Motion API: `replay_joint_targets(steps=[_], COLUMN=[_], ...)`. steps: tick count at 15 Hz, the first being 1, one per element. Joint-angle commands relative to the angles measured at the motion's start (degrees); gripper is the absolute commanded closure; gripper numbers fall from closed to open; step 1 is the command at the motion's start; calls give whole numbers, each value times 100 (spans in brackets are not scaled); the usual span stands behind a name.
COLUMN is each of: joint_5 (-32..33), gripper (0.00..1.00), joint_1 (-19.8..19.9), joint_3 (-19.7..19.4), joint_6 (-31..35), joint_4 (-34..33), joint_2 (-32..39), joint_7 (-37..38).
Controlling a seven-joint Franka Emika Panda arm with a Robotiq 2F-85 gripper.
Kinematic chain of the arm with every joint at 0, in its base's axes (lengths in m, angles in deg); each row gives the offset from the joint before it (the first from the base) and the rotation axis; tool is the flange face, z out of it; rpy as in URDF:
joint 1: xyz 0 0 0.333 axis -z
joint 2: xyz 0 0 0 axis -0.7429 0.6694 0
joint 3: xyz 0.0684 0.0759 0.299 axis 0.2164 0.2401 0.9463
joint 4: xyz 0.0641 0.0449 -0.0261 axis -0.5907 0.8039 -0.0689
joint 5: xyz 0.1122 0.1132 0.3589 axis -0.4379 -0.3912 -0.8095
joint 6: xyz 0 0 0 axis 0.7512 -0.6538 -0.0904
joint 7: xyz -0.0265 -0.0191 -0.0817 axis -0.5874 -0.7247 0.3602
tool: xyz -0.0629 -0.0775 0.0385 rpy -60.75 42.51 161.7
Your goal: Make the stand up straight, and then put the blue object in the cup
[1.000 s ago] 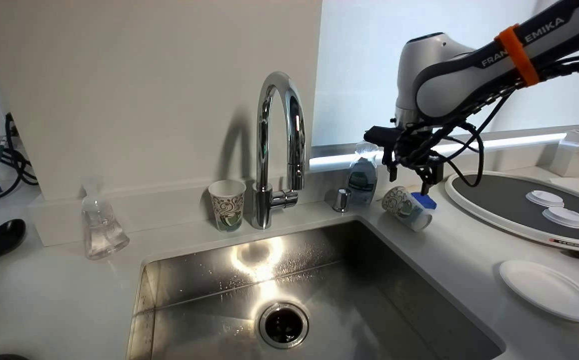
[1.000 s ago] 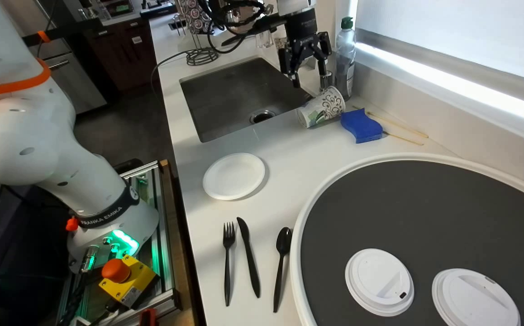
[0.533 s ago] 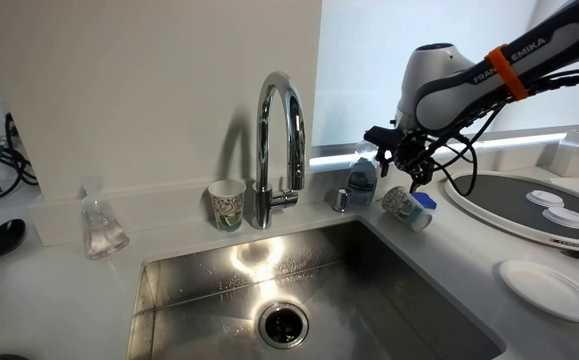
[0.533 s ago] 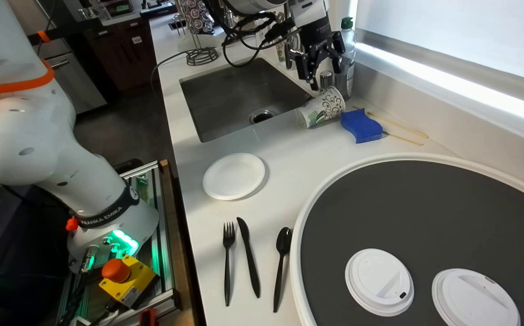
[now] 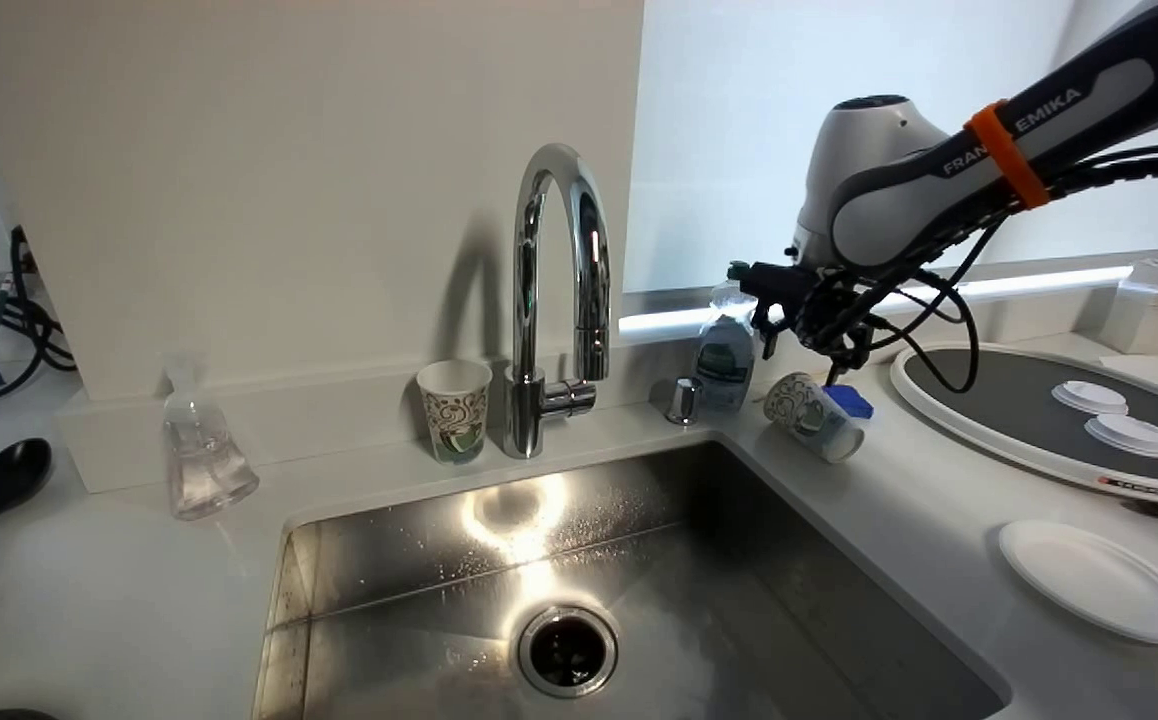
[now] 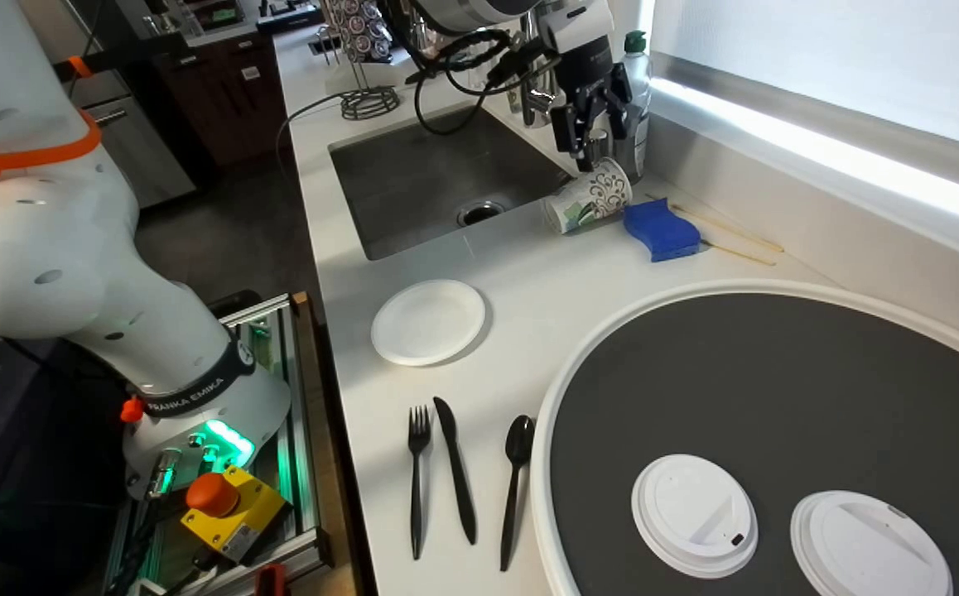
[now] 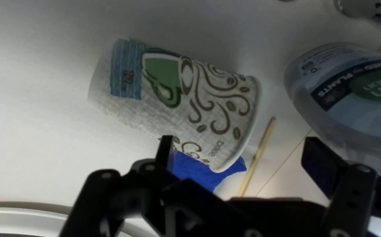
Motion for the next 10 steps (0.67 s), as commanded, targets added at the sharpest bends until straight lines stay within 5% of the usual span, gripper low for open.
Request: replay_joint_targets(steps=[1, 10], joint_5=[-100, 33], gripper=[0, 0], joint_1=[-40, -82], joint_3=[-47, -89], joint_6=[-237, -998], joint_4=[-129, -238], joint_2=[120, 211], joint_7=[-533, -1259])
